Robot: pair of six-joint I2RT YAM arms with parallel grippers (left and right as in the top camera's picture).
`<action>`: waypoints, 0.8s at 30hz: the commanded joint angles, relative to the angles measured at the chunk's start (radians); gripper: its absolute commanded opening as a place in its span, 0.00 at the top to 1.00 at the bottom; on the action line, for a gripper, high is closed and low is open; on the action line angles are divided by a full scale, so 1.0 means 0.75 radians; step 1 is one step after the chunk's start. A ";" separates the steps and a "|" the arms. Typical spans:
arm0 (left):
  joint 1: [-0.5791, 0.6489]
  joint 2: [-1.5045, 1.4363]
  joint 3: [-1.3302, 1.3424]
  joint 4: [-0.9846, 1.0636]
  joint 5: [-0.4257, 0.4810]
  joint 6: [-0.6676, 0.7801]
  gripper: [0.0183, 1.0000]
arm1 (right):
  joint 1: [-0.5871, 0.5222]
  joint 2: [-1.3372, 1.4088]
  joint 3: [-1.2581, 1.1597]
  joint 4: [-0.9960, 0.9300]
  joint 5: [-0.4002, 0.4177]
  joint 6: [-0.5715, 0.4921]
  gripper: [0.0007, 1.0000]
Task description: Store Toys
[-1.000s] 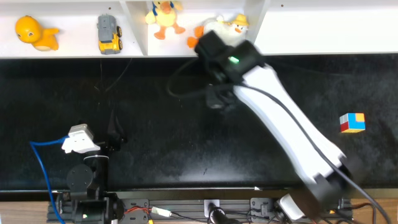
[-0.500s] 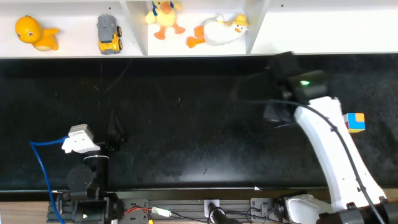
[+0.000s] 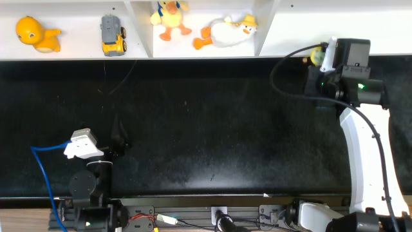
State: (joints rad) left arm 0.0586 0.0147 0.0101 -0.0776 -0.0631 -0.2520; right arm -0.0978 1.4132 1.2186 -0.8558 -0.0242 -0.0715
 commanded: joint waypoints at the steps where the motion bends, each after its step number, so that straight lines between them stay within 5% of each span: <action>1: -0.009 -0.016 -0.003 -0.003 0.013 0.030 0.00 | -0.005 0.062 -0.009 0.098 -0.179 -0.253 0.95; 24: -0.009 -0.016 -0.003 -0.003 0.013 0.030 0.00 | -0.001 0.350 -0.009 0.571 -0.181 -0.243 0.95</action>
State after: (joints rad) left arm 0.0586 0.0147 0.0101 -0.0776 -0.0628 -0.2520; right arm -0.0975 1.6520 1.2160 -0.4515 -0.1497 -0.2455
